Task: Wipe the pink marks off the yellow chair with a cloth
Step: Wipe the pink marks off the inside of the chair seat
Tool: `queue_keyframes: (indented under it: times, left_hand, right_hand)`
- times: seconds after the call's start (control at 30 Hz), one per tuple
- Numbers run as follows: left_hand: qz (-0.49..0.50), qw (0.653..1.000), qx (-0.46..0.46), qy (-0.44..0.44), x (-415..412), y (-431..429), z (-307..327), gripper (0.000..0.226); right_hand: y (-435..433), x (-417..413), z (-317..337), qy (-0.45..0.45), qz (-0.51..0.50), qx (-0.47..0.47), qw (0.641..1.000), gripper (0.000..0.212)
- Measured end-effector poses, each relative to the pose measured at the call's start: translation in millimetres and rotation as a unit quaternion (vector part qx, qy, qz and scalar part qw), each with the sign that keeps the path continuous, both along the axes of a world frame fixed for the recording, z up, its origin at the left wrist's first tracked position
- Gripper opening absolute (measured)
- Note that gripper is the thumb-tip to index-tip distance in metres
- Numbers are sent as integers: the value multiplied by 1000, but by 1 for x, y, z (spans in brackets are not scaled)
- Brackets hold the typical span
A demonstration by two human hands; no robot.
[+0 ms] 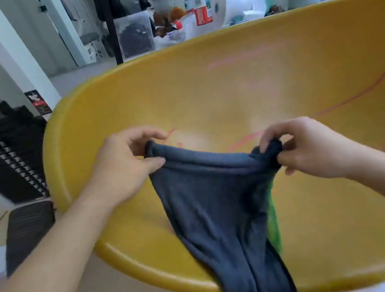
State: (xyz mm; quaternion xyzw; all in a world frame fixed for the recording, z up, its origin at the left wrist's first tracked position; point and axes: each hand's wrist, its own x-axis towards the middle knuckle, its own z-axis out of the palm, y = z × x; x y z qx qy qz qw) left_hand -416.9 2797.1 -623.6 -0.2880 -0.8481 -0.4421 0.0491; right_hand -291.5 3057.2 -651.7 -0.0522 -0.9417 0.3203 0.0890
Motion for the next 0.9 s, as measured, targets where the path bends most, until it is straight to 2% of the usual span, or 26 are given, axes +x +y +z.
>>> queue_keyframes:
  times: [0.03, 0.07, 0.1, 0.13, 0.17, 0.2, 0.23, 0.27, 0.3, 0.33, 0.4, 0.47, 0.53, 0.6, 0.67, 0.7, 0.77, 0.8, 0.87, 0.9]
  left_hand:
    - [-47, 994, -98, 14, 9, -6, -4, 39]
    - [-114, 974, -195, -13, 21, -12, -6, 32]
    - [-186, 937, -285, -81, 34, -17, -8, 26]
    - [-231, 898, -343, -149, 44, -21, -10, 25]
    - [-230, 887, -364, -168, 48, -25, -12, 26]
    - [-196, 903, -360, -127, 45, -30, -15, 29]
    - [-138, 921, -362, -33, 35, -35, -17, 32]
    - [-74, 915, -389, 75, 27, -41, -15, 33]
    - [-18, 889, -428, 162, 18, -50, -13, 33]
    - [16, 860, -464, 213, 11, -58, -12, 33]
    - [23, 838, -498, 221, 6, -68, -15, 38]
    - [7, 827, -513, 231, 9, -70, -27, 43]
    - [18, 852, -455, 259, 11, -72, -33, 37]
    - [81, 874, -375, 298, 2, -80, -28, 26]
    - [159, 882, -311, 317, -16, -85, -16, 29]
    - [194, 903, -271, 272, -26, -83, -7, 38]
    - [240, 948, -170, 123, -41, -77, 5, 59]
    - [245, 956, -136, 87, -46, -76, 6, 63]
    - [239, 961, -98, 99, -53, -77, 2, 62]
    - [232, 963, -86, 105, -55, -79, 0, 62]
  right_hand:
    - [-4, 6, -9, -80, 45, 84, 992, 24]
    - [-9, 11, -17, -179, 92, 162, 966, 17]
    - [-13, 16, -21, -268, 123, 223, 929, 32]
    - [-15, 17, -26, -306, 137, 248, 909, 53]
    - [-20, 16, -29, -297, 141, 237, 914, 67]
    - [-26, 13, -34, -260, 156, 207, 930, 73]
    - [-34, 10, -43, -232, 187, 166, 940, 73]
    - [-43, 6, -54, -220, 233, 135, 938, 69]
    - [-52, 3, -66, -233, 278, 118, 925, 63]
    - [-61, 0, -78, -237, 316, 114, 912, 57]
    - [-67, -13, -98, -182, 335, 121, 916, 50]
    - [-67, -37, -114, -92, 309, 173, 931, 50]
    - [-65, -65, -130, -48, 209, 214, 953, 54]
    - [-63, -90, -145, -35, 61, 234, 970, 52]
    - [-77, -112, -149, -67, -37, 177, 981, 41]
    - [-94, -124, -145, -75, -55, 126, 988, 37]
    - [-147, -147, -118, -39, -22, 17, 999, 48]
    - [-178, -156, -101, -5, 11, -41, 999, 56]
    - [-224, -158, -73, 77, 74, -152, 983, 55]
    - [-229, -152, -70, 123, 95, -150, 976, 50]
